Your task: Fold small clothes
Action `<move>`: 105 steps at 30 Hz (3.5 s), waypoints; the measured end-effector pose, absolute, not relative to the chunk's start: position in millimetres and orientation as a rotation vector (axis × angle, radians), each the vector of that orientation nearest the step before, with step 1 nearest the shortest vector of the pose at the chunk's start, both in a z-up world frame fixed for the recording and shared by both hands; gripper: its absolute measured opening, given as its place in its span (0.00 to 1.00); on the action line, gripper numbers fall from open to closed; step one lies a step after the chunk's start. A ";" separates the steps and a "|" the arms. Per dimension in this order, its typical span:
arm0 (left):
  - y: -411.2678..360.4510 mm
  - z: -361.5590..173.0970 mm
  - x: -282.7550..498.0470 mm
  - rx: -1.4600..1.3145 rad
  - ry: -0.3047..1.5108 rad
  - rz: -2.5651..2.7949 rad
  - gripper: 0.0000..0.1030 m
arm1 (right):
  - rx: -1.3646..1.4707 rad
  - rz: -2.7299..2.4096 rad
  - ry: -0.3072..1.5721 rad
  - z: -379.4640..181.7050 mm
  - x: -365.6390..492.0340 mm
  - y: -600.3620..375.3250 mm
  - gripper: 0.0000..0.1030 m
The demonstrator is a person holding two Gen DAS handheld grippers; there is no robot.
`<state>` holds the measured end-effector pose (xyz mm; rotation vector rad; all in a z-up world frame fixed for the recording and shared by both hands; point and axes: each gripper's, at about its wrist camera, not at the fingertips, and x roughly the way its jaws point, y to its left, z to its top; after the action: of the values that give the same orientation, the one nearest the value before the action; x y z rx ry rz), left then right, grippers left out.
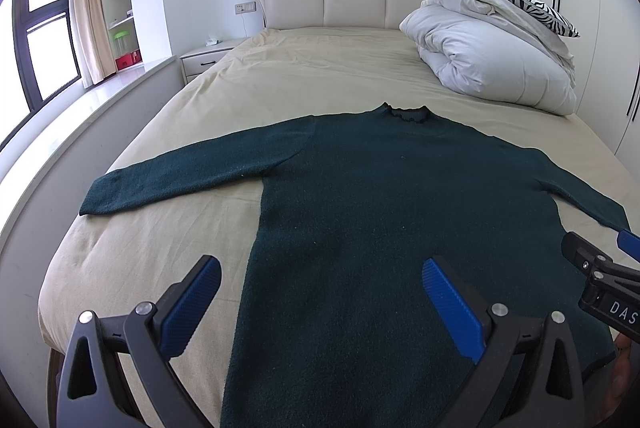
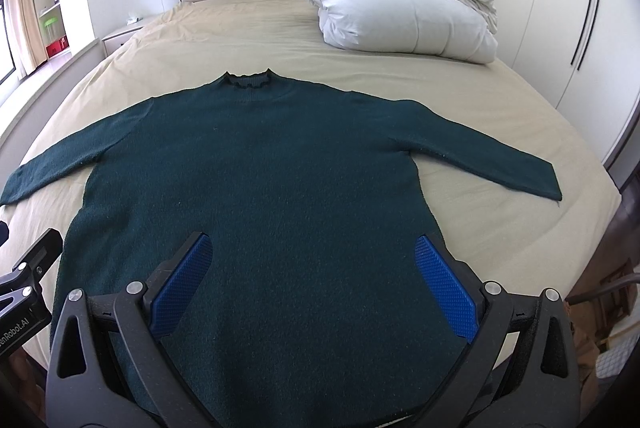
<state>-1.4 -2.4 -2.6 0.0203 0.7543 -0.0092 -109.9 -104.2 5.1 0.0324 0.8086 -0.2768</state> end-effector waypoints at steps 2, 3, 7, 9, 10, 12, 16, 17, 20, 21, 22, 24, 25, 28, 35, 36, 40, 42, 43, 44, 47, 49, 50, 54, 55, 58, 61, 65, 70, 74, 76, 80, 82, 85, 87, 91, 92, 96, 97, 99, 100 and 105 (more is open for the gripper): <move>-2.4 -2.9 -1.9 0.020 0.755 -0.010 1.00 | 0.030 -0.278 0.809 4.5 -110.0 -103.2 1.00; -2.5 -2.9 -1.9 0.020 0.755 -0.010 1.00 | 0.029 -0.277 0.810 3.8 -109.9 -103.1 1.00; -2.8 -4.5 -2.5 0.019 0.754 -0.011 1.00 | 0.029 -0.278 0.812 1.9 -109.0 -103.2 1.00; -2.8 -4.5 -2.4 0.019 0.756 -0.012 1.00 | 0.028 -0.277 0.812 2.1 -109.0 -103.0 1.00; -2.8 -4.4 -2.4 0.018 0.756 -0.011 1.00 | 0.028 -0.278 0.812 2.3 -108.9 -102.9 1.00; -3.6 -5.2 -3.0 0.018 0.755 -0.012 1.00 | 0.028 -0.277 0.812 2.3 -108.9 -103.0 1.00; -5.1 -6.7 -3.9 0.014 0.757 -0.014 1.00 | 0.026 -0.278 0.815 1.1 -107.3 -102.1 1.00; -5.2 -6.9 -4.1 0.012 0.757 -0.015 1.00 | 0.026 -0.277 0.817 0.6 -107.0 -102.3 1.00; -3.6 -7.6 -2.9 -0.003 0.762 -0.024 1.00 | 0.024 -0.276 0.822 -0.5 -105.0 -101.8 1.00; -0.5 -7.2 -2.0 -0.019 0.766 -0.035 1.00 | 0.023 -0.276 0.822 -0.9 -104.5 -101.8 1.00; 2.5 -7.2 -0.7 -0.039 0.771 -0.047 1.00 | 0.022 -0.276 0.823 -1.4 -104.2 -101.7 1.00; 9.7 -8.1 1.3 -0.088 0.777 -0.071 1.00 | 0.021 -0.276 0.827 -2.2 -102.8 -101.8 1.00; 15.3 -8.0 2.8 -0.118 0.777 -0.089 1.00 | 0.022 -0.276 0.829 -3.2 -102.1 -102.3 1.00; 42.0 -9.7 7.2 -0.275 0.761 -0.173 1.00 | 0.031 -0.273 0.837 -5.3 -99.8 -104.9 1.00; 126.9 -35.4 33.0 -0.564 0.812 -0.206 1.00 | 0.145 -0.172 0.807 -9.4 -95.8 -116.3 1.00; 139.5 -38.6 33.5 -0.614 0.769 -0.221 1.00 | 0.159 -0.158 0.800 -9.6 -94.4 -116.7 1.00; 176.3 -34.6 27.0 -0.633 0.580 -0.106 1.00 | 0.178 -0.102 0.772 -9.7 -84.8 -113.5 1.00; 189.3 -41.7 41.1 -0.657 0.696 -0.110 1.00 | 0.201 -0.069 0.758 -9.1 -79.4 -112.7 1.00; 201.2 -48.6 48.5 -0.718 0.754 -0.101 1.00 | 0.211 -0.056 0.753 -8.2 -76.5 -111.7 1.00; 213.6 -54.3 50.1 -0.783 0.751 -0.081 1.00 | 0.218 -0.046 0.749 -7.9 -74.2 -110.7 1.00; 254.7 -65.8 49.5 -0.914 0.661 0.008 1.00 | 0.230 -0.019 0.755 -9.3 -61.8 -107.9 1.00; 283.3 -81.3 59.5 -0.984 0.641 0.048 1.00 | 0.240 -0.001 0.761 -10.8 -51.5 -106.8 0.99; 299.1 -89.8 63.7 -1.039 0.637 0.072 1.00 | 0.247 0.006 0.764 -11.4 -48.8 -105.7 0.97; 353.1 -118.4 74.0 -1.230 0.565 0.169 0.97 | 0.296 0.060 0.813 -21.2 -26.7 -104.7 0.74; 364.1 -123.3 76.3 -1.266 0.546 0.191 0.95 | 0.310 0.069 0.825 -24.2 -22.1 -103.7 0.68; 383.9 -135.0 86.7 -1.342 0.507 0.227 0.83 | 0.333 0.074 0.852 -33.7 -7.1 -101.0 0.64; 397.2 -146.3 95.4 -1.405 0.483 0.257 0.74 | 0.359 0.085 0.873 -42.7 5.3 -98.1 0.63; 409.1 -152.4 103.9 -1.438 0.469 0.303 0.62 | 0.392 0.081 0.878 -52.2 13.4 -96.9 0.63; 399.7 -135.4 130.8 -1.298 0.559 0.353 0.16 | 0.408 0.080 0.869 -58.5 13.3 -101.3 0.59; 346.9 -80.2 161.4 -1.005 0.588 0.294 0.07 | 0.421 0.070 0.866 -65.5 8.7 -111.7 0.55; 301.4 -51.5 181.6 -0.840 0.603 0.222 0.08 | 0.454 0.052 0.863 -70.8 4.2 -125.0 0.53; 169.3 -8.8 211.6 -0.413 0.626 0.048 0.08 | 0.486 0.030 0.852 -74.4 0.7 -143.3 0.52; 93.6 -6.3 211.3 -0.195 0.631 -0.027 0.08 | 0.504 0.017 0.841 -75.8 -2.4 -156.8 0.52; -9.4 -29.9 205.0 0.086 0.649 -0.121 0.08 | 0.529 -0.007 0.828 -79.1 -5.0 -177.8 0.52; -55.8 -58.5 200.9 0.211 0.694 -0.175 0.09 | 0.551 -0.022 0.823 -83.7 -5.6 -198.3 0.52; -77.6 -112.7 211.0 0.276 0.829 -0.204 0.18 | 0.588 -0.003 0.836 -90.5 -1.7 -215.7 0.52; -77.0 -117.9 210.4 0.281 0.835 -0.203 0.18 | 0.595 0.012 0.839 -92.8 -1.0 -219.9 0.52; -71.4 -110.7 201.1 0.270 0.803 -0.203 0.74 | 0.668 0.121 0.889 -104.5 27.5 -227.9 0.52; -68.8 -107.4 196.2 0.257 0.780 -0.197 0.85 | 0.706 0.164 0.903 -108.3 40.3 -227.7 0.52; -65.5 -104.4 185.2 0.237 0.761 -0.214 0.87 | 0.776 0.236 0.930 -114.6 61.9 -221.4 0.52; -63.6 -104.0 182.8 0.231 0.771 -0.220 0.87 | 0.810 0.275 0.951 -118.6 77.4 -216.4 0.52; -42.2 -100.4 168.0 0.122 0.787 -0.232 0.87 | 0.886 0.396 1.044 -134.7 141.7 -180.5 0.52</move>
<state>168.0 -42.2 -100.4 0.1217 0.7865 -0.2322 141.7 -180.5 -134.7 0.8863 1.0442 0.3964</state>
